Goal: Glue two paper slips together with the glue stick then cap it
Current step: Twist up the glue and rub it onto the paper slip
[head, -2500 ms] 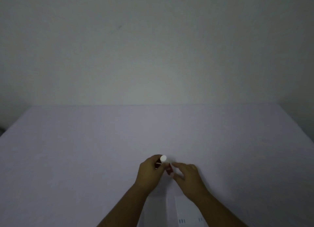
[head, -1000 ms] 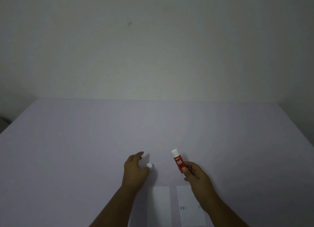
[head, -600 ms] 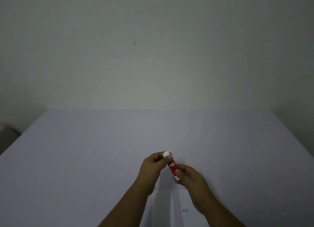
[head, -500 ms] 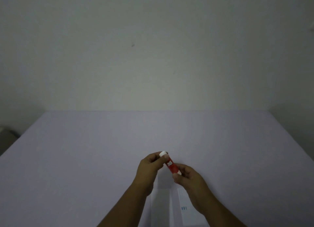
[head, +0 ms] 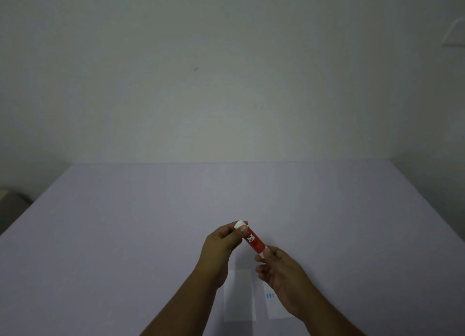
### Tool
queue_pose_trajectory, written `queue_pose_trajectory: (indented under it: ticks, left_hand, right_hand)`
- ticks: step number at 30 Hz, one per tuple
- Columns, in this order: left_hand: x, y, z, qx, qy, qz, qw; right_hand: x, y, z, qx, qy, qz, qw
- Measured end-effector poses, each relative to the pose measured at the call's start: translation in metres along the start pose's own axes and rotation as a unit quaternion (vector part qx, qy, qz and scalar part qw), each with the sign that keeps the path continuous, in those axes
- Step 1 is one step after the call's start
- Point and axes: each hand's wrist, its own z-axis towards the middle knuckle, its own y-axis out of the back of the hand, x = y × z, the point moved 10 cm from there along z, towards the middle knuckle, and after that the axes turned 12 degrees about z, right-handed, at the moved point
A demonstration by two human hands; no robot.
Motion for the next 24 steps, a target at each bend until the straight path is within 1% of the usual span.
queue_pose_trajectory:
  ticks: [1, 3, 6, 9, 11, 14, 15, 18, 20, 22, 24]
  left_hand:
    - [-0.001, 0.000, 0.000, 0.001, -0.001, 0.001, 1.000]
    - [-0.002, -0.003, -0.001, 0.008, -0.001, 0.001, 1.000]
    - [-0.004, -0.009, -0.003, 0.027, -0.003, -0.006, 1.000]
    - [-0.006, -0.014, -0.005, 0.033, -0.005, -0.005, 0.999]
    - [-0.005, -0.011, -0.004, 0.021, -0.006, -0.004, 1.000]
    - [-0.004, -0.007, -0.005, 0.006, -0.002, 0.002, 1.000]
    - [-0.004, -0.007, -0.005, 0.007, -0.001, 0.000, 1.000]
    - [-0.006, -0.010, -0.006, 0.020, -0.004, -0.007, 1.000]
    - [-0.007, -0.012, -0.007, 0.025, -0.003, 0.000, 1.000]
    - [-0.006, -0.011, -0.007, 0.023, 0.000, 0.012, 1.000]
    - [-0.005, -0.010, -0.007, 0.015, 0.002, 0.013, 1.000]
  right_hand:
    - [0.002, 0.001, 0.000, 0.000, 0.006, -0.014, 1.000]
    - [0.002, 0.002, -0.001, -0.005, -0.007, 0.001, 1.000]
    - [-0.010, 0.004, -0.004, -0.029, -0.067, 0.041, 0.996]
    - [-0.016, 0.005, -0.005, -0.034, -0.095, 0.052, 0.994]
    - [-0.011, 0.002, -0.005, -0.016, -0.080, 0.050, 0.995]
    - [0.000, 0.001, -0.003, -0.006, -0.034, 0.024, 0.999]
    - [-0.002, 0.002, -0.002, -0.010, -0.039, 0.021, 0.999]
    - [-0.016, 0.003, -0.005, -0.027, -0.103, 0.037, 0.994]
    - [-0.022, 0.005, -0.007, -0.035, -0.131, 0.033, 0.990]
    - [-0.022, 0.003, -0.007, -0.023, -0.126, 0.023, 0.992]
    - [-0.016, 0.001, -0.005, -0.005, -0.089, 0.027, 0.996]
